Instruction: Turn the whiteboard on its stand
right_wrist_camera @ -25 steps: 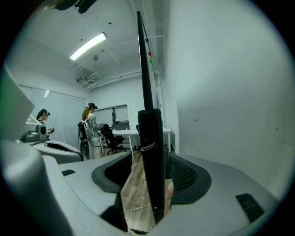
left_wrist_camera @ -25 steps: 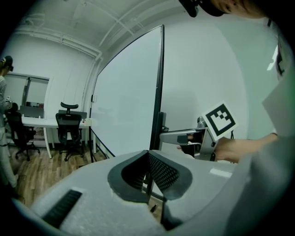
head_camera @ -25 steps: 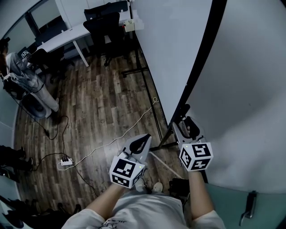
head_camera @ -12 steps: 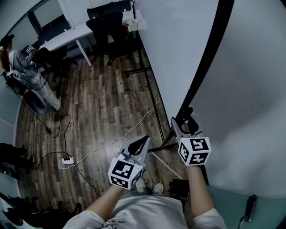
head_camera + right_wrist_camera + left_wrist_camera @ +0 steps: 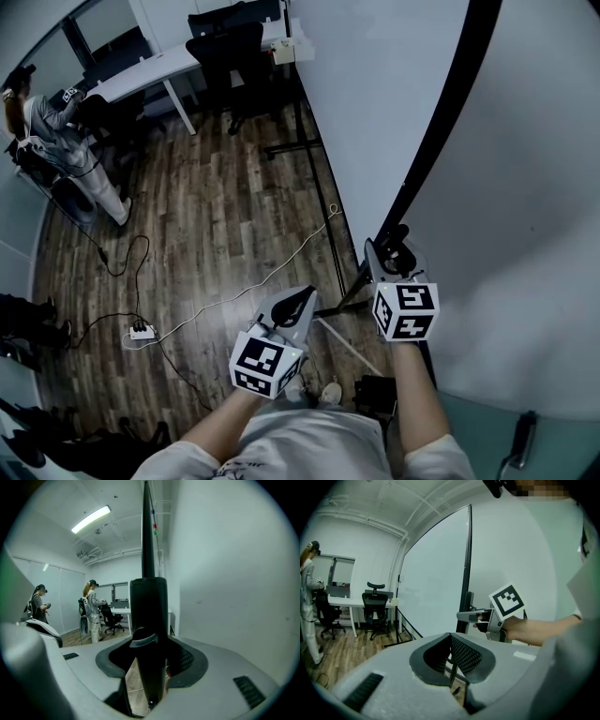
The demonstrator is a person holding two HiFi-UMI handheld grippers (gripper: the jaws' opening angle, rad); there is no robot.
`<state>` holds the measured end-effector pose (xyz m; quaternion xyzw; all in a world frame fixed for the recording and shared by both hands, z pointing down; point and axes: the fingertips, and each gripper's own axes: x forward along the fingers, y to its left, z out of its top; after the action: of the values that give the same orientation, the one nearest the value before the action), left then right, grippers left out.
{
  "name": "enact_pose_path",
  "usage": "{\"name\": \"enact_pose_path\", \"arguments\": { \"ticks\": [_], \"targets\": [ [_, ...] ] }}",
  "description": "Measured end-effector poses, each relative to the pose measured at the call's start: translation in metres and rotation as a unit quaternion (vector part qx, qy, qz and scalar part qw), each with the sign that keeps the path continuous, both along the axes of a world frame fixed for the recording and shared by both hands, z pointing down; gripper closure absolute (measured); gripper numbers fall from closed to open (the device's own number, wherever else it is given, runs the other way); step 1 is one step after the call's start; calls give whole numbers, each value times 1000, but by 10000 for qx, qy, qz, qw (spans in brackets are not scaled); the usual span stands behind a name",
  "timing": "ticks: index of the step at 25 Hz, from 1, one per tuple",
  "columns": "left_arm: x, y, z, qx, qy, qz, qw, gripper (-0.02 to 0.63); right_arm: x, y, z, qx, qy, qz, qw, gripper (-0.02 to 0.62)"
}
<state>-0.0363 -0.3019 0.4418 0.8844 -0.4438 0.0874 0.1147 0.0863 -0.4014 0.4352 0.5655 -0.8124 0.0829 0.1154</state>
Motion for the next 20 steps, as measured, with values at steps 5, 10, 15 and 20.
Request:
{"name": "enact_pose_path", "arguments": {
  "ticks": [5, 10, 15, 20],
  "targets": [
    [-1, 3, 1, -23, 18, -12, 10000, 595, 0, 1, 2, -39, 18, -1, 10000, 400],
    [-1, 9, -2, -10, 11, 24, 10000, 595, -1, 0, 1, -28, 19, 38, 10000, 400],
    [2, 14, -1, -16, 11, 27, 10000, 595, 2, 0, 3, 7, 4, 53, 10000, 400],
    [-1, 25, -5, -17, 27, 4, 10000, 595, -2, 7, 1, 28, 21, 62, 10000, 400]
  ]
}}
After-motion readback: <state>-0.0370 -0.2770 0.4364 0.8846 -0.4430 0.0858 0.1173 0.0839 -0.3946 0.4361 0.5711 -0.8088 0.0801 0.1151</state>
